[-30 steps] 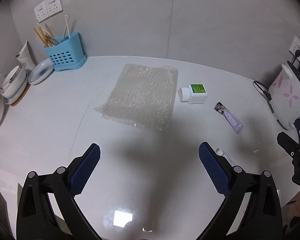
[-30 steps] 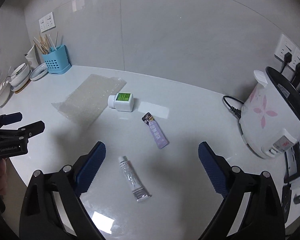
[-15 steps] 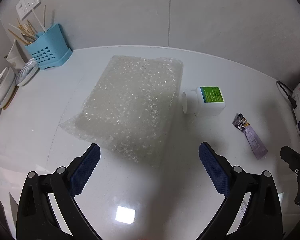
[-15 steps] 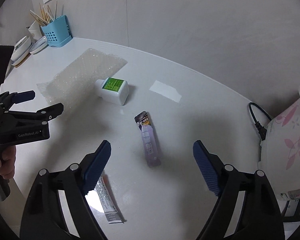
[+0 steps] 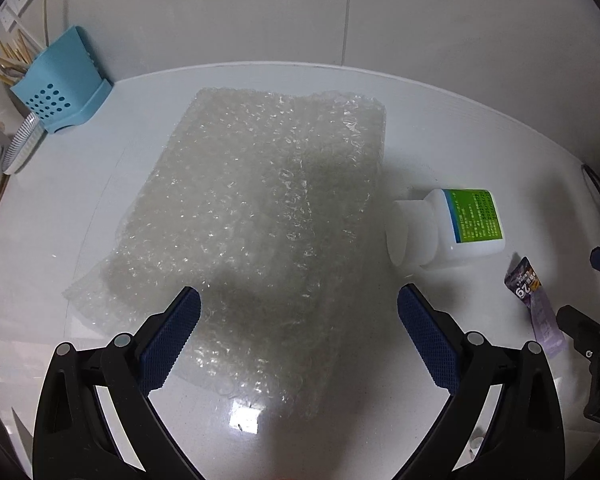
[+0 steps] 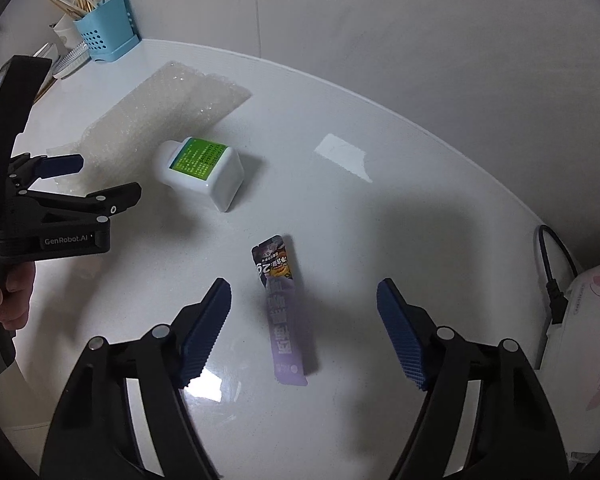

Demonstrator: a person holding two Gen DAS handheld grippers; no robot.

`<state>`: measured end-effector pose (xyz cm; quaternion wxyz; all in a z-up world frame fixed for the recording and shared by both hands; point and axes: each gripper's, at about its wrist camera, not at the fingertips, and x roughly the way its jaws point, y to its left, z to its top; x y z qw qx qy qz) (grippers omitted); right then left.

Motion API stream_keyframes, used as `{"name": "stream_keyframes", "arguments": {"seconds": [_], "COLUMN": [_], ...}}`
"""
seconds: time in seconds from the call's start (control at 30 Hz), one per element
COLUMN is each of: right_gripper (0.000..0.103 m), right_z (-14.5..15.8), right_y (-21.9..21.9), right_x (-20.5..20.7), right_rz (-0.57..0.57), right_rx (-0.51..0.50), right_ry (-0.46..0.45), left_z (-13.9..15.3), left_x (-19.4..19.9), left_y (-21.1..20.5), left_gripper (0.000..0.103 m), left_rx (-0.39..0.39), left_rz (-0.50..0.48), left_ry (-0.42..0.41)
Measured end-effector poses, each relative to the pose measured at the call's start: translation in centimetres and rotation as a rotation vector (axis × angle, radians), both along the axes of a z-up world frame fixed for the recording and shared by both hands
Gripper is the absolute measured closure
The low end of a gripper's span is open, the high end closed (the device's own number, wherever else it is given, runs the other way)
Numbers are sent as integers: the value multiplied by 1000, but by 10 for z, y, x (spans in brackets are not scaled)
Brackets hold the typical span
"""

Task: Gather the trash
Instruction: 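Lower the left tool onto the bubble wrap sheet and close it while the right tool grasps the purple sachet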

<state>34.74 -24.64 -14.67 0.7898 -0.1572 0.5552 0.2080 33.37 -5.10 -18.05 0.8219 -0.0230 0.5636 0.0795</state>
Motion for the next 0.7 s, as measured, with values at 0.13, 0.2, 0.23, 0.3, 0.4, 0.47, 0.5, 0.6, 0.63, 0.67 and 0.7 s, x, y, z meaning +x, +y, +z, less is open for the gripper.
{"name": "stream_keyframes", "arguments": {"seconds": [0.13,0.2,0.23,0.3,0.4,0.47,0.5,0.6,0.63,0.67,0.7], "right_gripper": [38,43,45,48,57,63,65,71,73,75,76], "right_z": [-10,-14,-16,-20,-27,-31,-32,-35,-35,-35,-35], "right_y": [4,6,7,8,8,8,8,6,5,5,5], "right_x": [6,6,6,5,4,4,5,8,9,9,10], "right_rz": [13,16,18,24,29,30,27,10,6,3,2], "right_rx": [-6,-12,-12,-14,-28,-32,-33,-37,-37,-39,-41], "right_ry": [29,43,51,65,85,100,106,128,127,126,125], "left_z": [-9,-16,-19,-20,-18,-16,-16,-15,-14,-14,-13], "left_x": [10,13,14,15,19,22,23,24,25,26,26], "left_y": [2,4,4,4,6,8,9,10,11,12,12], "left_gripper": [7,10,11,11,20,28,32,43,51,55,66], "left_rx": [-3,-6,-4,11,9,8,5,-5,-8,-8,-1], "left_rz": [-6,-3,-6,-18,-15,-11,-7,12,17,17,17], "left_ry": [25,49,58,53,65,82,92,115,120,124,128]}}
